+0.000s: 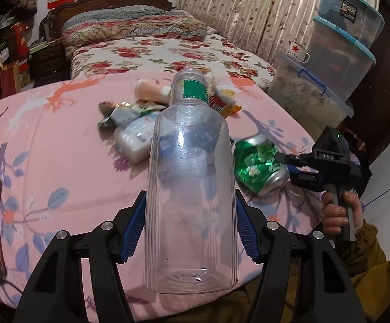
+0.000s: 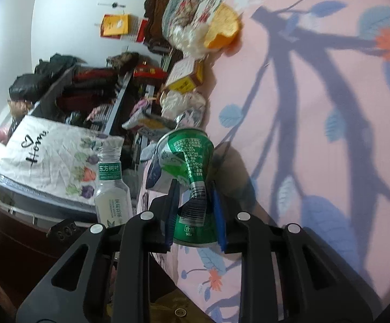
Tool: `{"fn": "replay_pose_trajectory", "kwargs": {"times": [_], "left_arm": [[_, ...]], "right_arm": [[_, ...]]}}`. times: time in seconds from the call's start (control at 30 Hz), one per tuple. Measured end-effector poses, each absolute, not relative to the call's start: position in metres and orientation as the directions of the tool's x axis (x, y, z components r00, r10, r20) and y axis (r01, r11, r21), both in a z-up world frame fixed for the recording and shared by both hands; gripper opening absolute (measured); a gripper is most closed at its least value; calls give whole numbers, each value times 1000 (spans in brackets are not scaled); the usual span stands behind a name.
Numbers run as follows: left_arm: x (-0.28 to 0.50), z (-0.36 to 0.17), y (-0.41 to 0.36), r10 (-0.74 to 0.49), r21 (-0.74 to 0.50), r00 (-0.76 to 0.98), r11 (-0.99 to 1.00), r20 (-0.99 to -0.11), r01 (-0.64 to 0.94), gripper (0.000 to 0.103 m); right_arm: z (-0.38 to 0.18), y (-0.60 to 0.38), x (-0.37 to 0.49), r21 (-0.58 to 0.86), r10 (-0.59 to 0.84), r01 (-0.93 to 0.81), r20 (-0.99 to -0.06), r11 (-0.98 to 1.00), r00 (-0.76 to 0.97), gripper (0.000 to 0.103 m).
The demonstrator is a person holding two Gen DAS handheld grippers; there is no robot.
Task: Collect trash
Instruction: 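Lift the bottle with the left tool while the right tool lifts the green can, then carry bottle and can to the beige wastebasket and open both tools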
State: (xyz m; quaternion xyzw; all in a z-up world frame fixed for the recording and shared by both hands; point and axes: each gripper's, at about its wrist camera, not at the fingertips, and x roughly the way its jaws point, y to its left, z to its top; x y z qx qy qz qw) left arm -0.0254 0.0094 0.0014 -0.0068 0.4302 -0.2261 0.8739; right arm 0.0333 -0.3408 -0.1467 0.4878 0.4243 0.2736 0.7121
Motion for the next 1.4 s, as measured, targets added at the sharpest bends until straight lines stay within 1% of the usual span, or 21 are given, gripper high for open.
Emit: {"fn": "replay_pose_trajectory", "kwargs": {"times": [0.1,0.23,0.27,0.3,0.33,0.37,0.4,0.43,0.47,0.53,0.7,0.73,0.77,0.8,0.9,0.97,1.03,1.1,1.17,1.3,1.4], "left_arm": [[-18,6,-10,-419,-199,517,882,-746,427,59],[-12,5,-40,-458,-207,476,847,-751,489,59],[-11,3,-49,-466,-207,461,837,-755,506,59],[-10,1,-56,-472,-208,450,829,-758,519,59],[-10,-1,-63,-479,-209,435,818,-762,536,59],[-10,-4,-71,-485,-209,421,808,-766,551,59],[-10,-7,-79,-489,-208,407,798,-771,565,59],[-11,-9,-83,-491,-207,398,792,-775,574,59],[-10,-13,-89,-493,-208,384,785,-781,584,59],[-9,-18,-97,-496,-211,359,772,-791,600,59],[-11,-30,-117,-494,-202,320,743,-808,638,59],[-10,-32,-120,-490,-197,316,741,-812,642,59],[-10,-35,-122,-486,-195,312,740,-816,644,59],[-9,-38,-124,-483,-194,307,740,-820,644,59],[-4,-45,-129,-468,-192,295,744,-833,640,59],[0,-50,-131,-462,-192,291,747,-838,636,59],[2,-50,-131,-455,-182,300,753,-838,632,59],[6,-50,-133,-452,-184,297,755,-841,629,58],[8,-48,-135,-457,-191,289,752,-841,631,58],[16,-35,-152,-469,-180,290,728,-834,662,58],[27,-20,-183,-491,-167,276,682,-826,712,58]], "right_arm": [[-145,-359,24,921,769,45,-348,386,536,26],[-133,-380,0,888,714,63,-406,455,570,26],[-131,-381,-4,877,704,67,-425,475,569,29],[-129,-380,-8,864,695,71,-447,499,563,29],[-126,-377,-12,854,698,61,-461,516,548,31],[-125,-375,-14,850,704,51,-467,525,535,42],[-123,-372,-16,844,707,42,-473,534,526,53],[-120,-369,-18,832,701,28,-485,554,524,72],[-117,-368,-19,820,696,8,-490,572,525,74],[-113,-366,-18,795,688,-18,-513,606,513,74],[-118,-386,-2,818,708,-18,-486,574,513,74],[-122,-390,2,824,713,-12,-484,567,507,72],[-124,-393,5,830,722,-12,-479,558,499,66],[-127,-393,10,833,733,-17,-477,553,485,63],[-130,-383,15,818,741,-35,-501,574,447,47],[-134,-373,15,796,734,-48,-530,603,424,32],[-134,-369,12,788,726,-61,-531,613,436,30],[-135,-372,10,806,730,-53,-505,590,460,26],[-141,-387,6,836,732,-23,-466,548,497,19],[-151,-430,-1,877,693,65,-420,476,586,19],[-155,-461,-8,899,656,105,-386,425,648,17]]}}
